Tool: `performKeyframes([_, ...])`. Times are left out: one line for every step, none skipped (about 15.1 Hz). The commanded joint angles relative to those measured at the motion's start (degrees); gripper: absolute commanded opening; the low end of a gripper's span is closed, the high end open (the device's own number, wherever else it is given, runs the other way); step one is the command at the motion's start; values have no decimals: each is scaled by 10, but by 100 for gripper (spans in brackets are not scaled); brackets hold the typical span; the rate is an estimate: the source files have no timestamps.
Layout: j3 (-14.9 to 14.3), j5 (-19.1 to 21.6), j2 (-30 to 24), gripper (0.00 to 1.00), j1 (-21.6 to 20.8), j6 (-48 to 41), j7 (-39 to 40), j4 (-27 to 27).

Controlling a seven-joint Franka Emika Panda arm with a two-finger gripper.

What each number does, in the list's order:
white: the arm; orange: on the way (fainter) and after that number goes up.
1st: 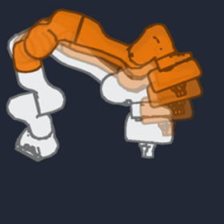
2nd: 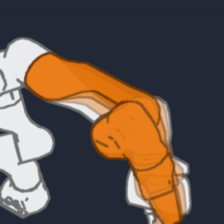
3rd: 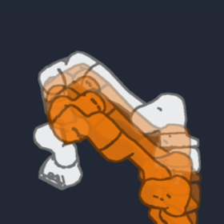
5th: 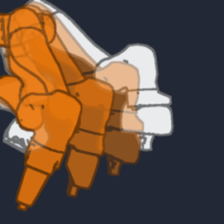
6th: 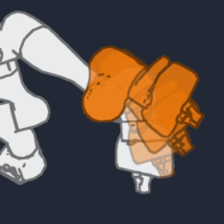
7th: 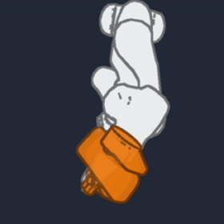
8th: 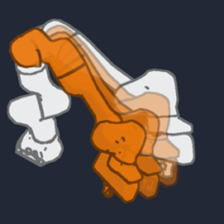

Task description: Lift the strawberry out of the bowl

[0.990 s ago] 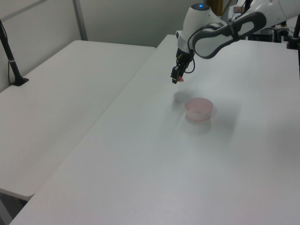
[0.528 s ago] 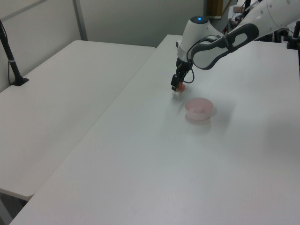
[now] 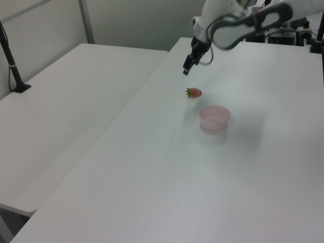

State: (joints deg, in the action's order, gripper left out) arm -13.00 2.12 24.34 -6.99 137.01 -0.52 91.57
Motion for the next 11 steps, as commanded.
performKeyframes([-10,-8,-155,100,-29,-219,-1,63])
performKeyframes([-8,-10,-182,100,-34,-267,-1,64])
performKeyframes([-5,-10,-202,100,-36,-308,-1,65])
performKeyframes([-3,-11,-219,100,-39,-347,-2,65])
performKeyframes([-3,-10,-234,100,-46,-377,-2,66])
performKeyframes([-3,-10,-244,100,-54,-400,-2,68])
performKeyframes([-3,-10,-248,100,-59,-415,-2,70])
performKeyframes([-1,-11,-248,100,-62,-420,-2,69])
performKeyframes([0,-10,-247,100,-62,-420,-2,69])
performKeyframes([0,-10,-244,100,-62,-418,-1,67])
performKeyframes([0,-8,-244,100,-61,-416,2,66])
